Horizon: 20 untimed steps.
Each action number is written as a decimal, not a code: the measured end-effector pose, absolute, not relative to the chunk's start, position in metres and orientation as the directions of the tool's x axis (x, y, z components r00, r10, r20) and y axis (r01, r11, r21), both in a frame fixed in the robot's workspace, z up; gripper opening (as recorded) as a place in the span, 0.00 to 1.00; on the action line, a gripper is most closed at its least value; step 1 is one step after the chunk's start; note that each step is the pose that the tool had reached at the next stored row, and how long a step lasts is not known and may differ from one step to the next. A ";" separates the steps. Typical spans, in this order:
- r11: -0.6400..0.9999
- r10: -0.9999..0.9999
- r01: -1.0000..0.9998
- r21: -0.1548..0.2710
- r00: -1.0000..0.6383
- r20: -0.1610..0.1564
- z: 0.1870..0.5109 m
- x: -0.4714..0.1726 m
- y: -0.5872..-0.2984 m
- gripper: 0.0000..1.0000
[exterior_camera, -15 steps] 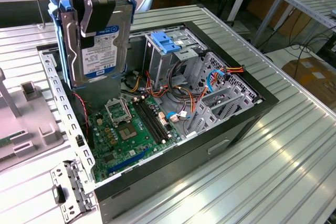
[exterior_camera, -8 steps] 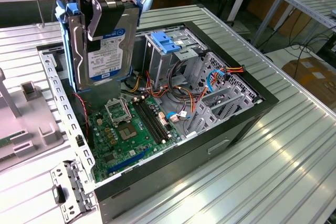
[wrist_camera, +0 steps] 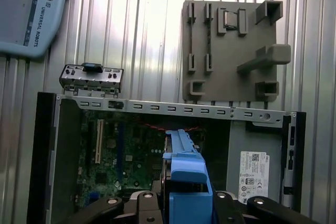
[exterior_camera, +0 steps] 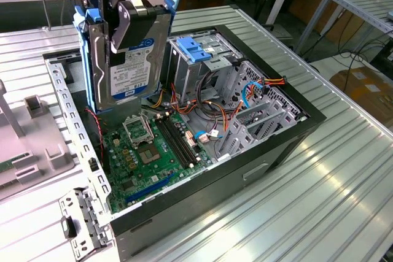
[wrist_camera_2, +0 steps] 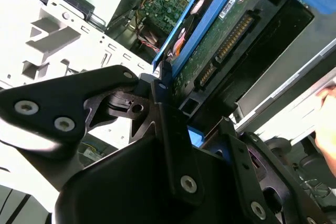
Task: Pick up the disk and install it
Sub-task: 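Pick up the disk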
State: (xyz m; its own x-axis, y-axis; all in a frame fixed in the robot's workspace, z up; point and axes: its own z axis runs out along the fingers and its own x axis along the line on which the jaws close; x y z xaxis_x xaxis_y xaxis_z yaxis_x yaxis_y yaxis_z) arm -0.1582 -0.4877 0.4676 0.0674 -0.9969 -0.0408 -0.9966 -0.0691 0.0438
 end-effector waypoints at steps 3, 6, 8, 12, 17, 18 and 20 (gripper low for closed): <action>-0.069 -0.997 -0.997 0.044 0.067 -0.041 0.468 -0.156 -0.493 0.37; -0.069 -0.997 -0.997 0.044 0.067 -0.041 0.468 -0.155 -0.497 0.37; -0.069 -0.997 -0.997 0.044 0.067 -0.041 0.467 -0.154 -0.500 0.37; -0.069 -0.997 -0.997 0.044 0.067 -0.041 0.467 -0.152 -0.506 0.37; -0.069 -0.997 -0.997 0.044 0.067 -0.041 0.467 -0.149 -0.513 0.37; -0.069 -0.997 -0.997 0.044 0.067 -0.041 0.467 -0.148 -0.515 0.37; -0.069 -0.997 -0.997 0.044 0.067 -0.041 0.468 -0.147 -0.517 0.37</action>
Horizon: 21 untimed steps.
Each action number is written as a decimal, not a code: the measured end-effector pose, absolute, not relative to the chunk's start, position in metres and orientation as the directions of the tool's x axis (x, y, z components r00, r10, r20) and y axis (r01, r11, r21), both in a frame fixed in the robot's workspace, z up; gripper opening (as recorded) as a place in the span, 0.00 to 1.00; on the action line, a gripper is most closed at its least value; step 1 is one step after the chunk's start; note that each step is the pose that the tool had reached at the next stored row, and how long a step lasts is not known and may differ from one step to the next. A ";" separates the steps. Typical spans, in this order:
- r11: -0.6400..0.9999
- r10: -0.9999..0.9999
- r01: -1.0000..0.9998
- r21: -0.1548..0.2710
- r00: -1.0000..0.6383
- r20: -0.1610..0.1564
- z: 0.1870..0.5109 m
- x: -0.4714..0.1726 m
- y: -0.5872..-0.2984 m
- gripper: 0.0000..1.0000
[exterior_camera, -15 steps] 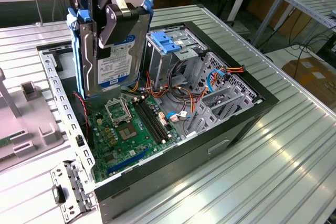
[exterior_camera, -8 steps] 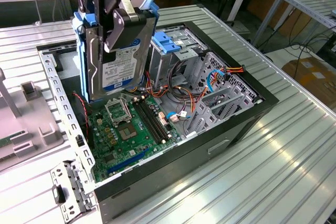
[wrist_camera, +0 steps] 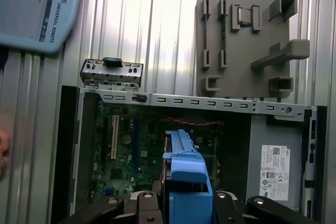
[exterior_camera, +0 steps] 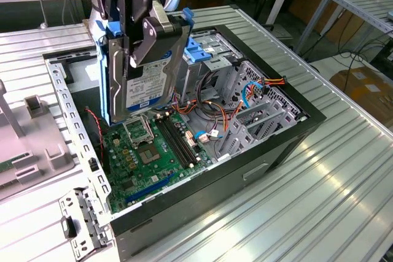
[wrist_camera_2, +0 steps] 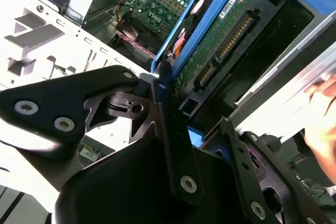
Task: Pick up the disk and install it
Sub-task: 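Pick up the disk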
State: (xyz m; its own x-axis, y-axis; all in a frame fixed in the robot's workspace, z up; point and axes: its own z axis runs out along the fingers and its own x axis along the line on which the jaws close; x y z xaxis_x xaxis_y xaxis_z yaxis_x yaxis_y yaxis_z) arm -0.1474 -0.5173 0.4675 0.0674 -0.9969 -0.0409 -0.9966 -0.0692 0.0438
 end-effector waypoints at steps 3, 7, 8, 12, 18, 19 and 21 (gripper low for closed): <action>-0.069 -0.997 -0.997 0.044 0.067 -0.041 0.468 -0.145 -0.522 0.37; -0.069 -0.997 -0.997 0.044 0.067 -0.041 0.467 -0.142 -0.530 0.37; -0.069 -0.997 -0.997 0.044 0.067 -0.041 0.468 -0.141 -0.532 0.37; -0.069 -0.997 -0.997 0.044 0.067 -0.041 0.468 -0.139 -0.538 0.37; -0.069 -0.997 -0.997 0.044 0.067 -0.041 0.467 -0.132 -0.546 0.37; -0.069 -0.997 -0.997 0.044 0.067 -0.041 0.468 -0.131 -0.547 0.37; -0.069 -0.997 -0.997 0.044 0.067 -0.041 0.468 -0.129 -0.548 0.37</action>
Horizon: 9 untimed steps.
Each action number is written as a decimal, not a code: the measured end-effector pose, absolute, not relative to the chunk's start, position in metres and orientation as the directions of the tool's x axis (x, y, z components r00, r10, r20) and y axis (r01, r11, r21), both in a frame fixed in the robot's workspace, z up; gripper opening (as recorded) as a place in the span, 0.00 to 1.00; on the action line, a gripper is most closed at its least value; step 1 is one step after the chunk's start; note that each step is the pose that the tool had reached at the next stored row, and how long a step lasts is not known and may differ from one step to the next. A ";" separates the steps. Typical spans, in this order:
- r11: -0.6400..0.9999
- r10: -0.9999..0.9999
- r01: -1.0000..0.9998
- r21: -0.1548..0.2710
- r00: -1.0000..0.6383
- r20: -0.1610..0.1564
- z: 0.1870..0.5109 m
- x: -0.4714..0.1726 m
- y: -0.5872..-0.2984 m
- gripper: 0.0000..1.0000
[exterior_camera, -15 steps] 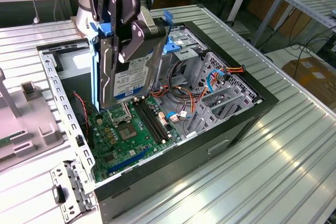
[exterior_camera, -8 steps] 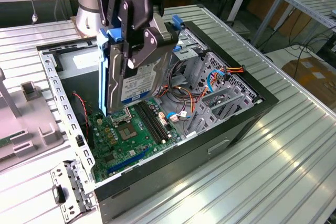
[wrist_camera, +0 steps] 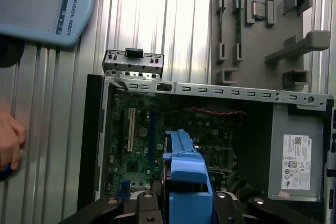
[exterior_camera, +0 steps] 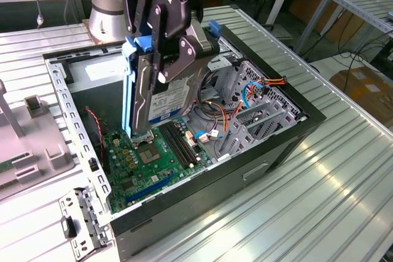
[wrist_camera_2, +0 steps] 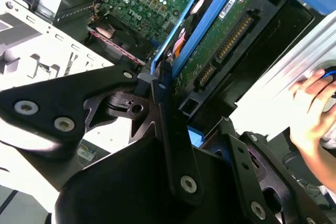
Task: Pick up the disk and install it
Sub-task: 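Pick up the disk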
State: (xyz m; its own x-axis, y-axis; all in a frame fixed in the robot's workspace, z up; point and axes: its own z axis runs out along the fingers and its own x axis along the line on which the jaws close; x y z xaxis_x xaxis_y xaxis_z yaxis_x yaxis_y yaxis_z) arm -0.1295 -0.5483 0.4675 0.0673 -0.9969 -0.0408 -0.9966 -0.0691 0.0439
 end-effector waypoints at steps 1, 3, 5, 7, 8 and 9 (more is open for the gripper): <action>-0.069 -0.997 -0.997 0.044 0.067 -0.041 0.467 -0.128 -0.549 0.37; -0.069 -0.997 -0.997 0.044 0.067 -0.041 0.467 -0.127 -0.551 0.37; -0.069 -0.997 -0.997 0.044 0.067 -0.041 0.467 -0.125 -0.552 0.37; -0.069 -0.997 -0.997 0.044 0.067 -0.041 0.467 -0.122 -0.554 0.37; -0.069 -0.997 -0.997 0.044 0.067 -0.041 0.467 -0.121 -0.555 0.37; -0.069 -0.997 -0.997 0.044 0.067 -0.041 0.467 -0.120 -0.556 0.37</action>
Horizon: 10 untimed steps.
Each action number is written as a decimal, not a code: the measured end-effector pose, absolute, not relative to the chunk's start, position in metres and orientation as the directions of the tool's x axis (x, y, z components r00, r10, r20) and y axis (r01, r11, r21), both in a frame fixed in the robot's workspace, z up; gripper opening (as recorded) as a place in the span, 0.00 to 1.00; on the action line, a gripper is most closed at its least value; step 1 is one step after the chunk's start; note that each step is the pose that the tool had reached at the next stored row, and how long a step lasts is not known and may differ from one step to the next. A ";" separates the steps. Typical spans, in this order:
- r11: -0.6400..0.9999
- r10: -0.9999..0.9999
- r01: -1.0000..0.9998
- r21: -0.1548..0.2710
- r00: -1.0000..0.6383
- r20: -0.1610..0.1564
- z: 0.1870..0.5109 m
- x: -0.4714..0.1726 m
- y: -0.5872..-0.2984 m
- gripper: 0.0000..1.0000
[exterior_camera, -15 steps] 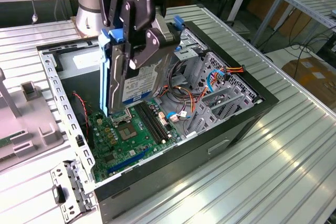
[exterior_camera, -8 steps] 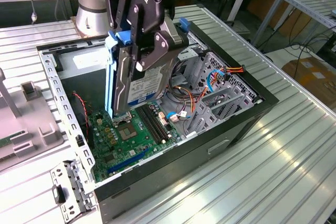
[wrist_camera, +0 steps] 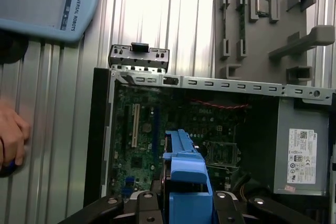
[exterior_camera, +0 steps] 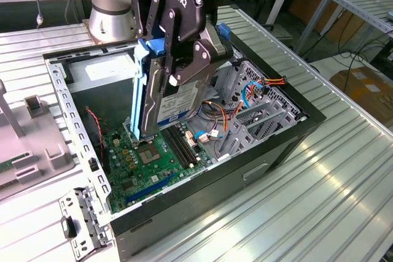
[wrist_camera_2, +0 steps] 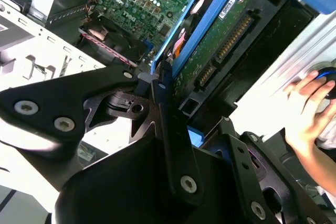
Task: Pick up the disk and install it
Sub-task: 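Pick up the disk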
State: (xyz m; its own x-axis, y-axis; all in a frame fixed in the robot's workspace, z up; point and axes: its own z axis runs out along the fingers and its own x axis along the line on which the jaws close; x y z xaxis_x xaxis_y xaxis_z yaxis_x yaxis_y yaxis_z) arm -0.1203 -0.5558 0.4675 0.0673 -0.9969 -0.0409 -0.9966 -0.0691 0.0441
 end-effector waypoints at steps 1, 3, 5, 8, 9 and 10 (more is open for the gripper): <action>-0.069 -0.997 -0.997 0.044 0.067 -0.041 0.467 -0.119 -0.557 0.37; -0.069 -0.997 -0.997 0.044 0.067 -0.041 0.467 -0.116 -0.558 0.37; -0.069 -0.997 -0.997 0.044 0.067 -0.041 0.467 -0.113 -0.559 0.37; -0.069 -0.997 -0.997 0.045 0.067 -0.041 0.467 -0.109 -0.560 0.37; -0.069 -0.997 -0.997 0.045 0.067 -0.041 0.467 -0.107 -0.561 0.37; -0.069 -0.997 -0.997 0.045 0.067 -0.041 0.467 -0.106 -0.561 0.37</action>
